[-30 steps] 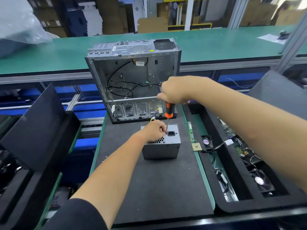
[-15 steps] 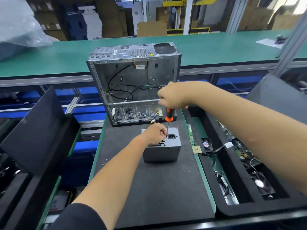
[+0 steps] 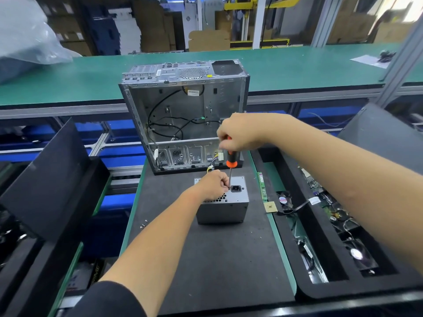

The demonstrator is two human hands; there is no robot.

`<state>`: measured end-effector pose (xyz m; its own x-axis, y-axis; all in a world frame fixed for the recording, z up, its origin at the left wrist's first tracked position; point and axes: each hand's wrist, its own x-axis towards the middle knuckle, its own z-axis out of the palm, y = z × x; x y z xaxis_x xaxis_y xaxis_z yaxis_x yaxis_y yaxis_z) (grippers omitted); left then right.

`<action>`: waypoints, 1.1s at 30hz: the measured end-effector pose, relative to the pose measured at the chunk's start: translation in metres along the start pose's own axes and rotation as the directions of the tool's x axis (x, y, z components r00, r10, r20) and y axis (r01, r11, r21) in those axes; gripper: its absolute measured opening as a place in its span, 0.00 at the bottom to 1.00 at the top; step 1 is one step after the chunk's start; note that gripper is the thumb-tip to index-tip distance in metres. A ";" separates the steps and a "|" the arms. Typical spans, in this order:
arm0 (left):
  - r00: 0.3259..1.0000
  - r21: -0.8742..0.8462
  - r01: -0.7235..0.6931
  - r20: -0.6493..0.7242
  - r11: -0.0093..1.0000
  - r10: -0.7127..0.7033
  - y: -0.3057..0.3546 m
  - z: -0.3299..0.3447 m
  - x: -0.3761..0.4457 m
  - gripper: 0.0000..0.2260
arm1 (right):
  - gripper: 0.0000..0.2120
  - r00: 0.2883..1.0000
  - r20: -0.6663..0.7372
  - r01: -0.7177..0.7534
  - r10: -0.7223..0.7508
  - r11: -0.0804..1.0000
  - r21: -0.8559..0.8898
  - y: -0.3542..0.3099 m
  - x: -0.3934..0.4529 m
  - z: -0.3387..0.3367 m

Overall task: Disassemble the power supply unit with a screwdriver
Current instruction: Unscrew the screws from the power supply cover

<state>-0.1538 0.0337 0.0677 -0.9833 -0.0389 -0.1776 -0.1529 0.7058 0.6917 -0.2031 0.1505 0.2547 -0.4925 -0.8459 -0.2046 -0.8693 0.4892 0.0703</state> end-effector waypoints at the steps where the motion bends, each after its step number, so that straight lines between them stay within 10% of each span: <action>1: 1.000 0.001 -0.002 -0.003 1.000 0.002 0.000 0.000 0.000 0.12 | 0.04 0.999 0.021 0.045 -0.047 0.995 0.086 0.000 -0.003 -0.002; 5: 1.000 0.001 -0.006 0.005 1.000 0.006 -0.001 0.000 0.000 0.08 | 0.09 0.992 0.076 0.070 -0.097 0.951 0.300 -0.001 -0.008 -0.002; 10: 1.000 0.030 -0.014 0.009 0.999 0.014 0.000 -0.001 0.000 0.13 | 0.20 0.992 -0.012 -0.128 0.129 0.987 0.097 -0.004 -0.002 0.006; 14: 1.000 0.029 0.001 0.015 1.000 -0.002 0.001 -0.001 0.000 0.13 | 0.07 1.000 0.018 -0.024 0.022 0.991 0.131 0.003 -0.003 0.005; 17: 1.000 0.021 -0.001 0.018 1.000 0.001 0.002 -0.002 0.000 0.14 | 0.13 0.994 0.073 0.050 -0.077 0.947 0.316 0.006 -0.011 0.001; 22: 1.000 0.036 -0.002 0.028 0.999 0.001 0.003 -0.002 -0.001 0.12 | 0.21 0.992 0.005 -0.127 0.127 0.981 0.150 0.006 -0.006 0.007; 26: 1.000 0.022 0.004 0.029 1.000 -0.005 0.004 -0.002 -0.001 0.13 | 0.06 1.000 -0.009 -0.001 0.003 0.984 0.178 0.012 -0.006 0.008; 33: 1.000 0.037 0.011 0.021 0.999 -0.012 0.006 -0.002 -0.002 0.13 | 0.17 0.998 -0.013 -0.057 0.060 0.988 0.145 0.009 -0.006 0.011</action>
<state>-0.1533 0.0363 0.0737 -0.9792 -0.0319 -0.2005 -0.1598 0.7308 0.6636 -0.2074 0.1622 0.2463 -0.5442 -0.8178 -0.1873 -0.8245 0.5626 -0.0603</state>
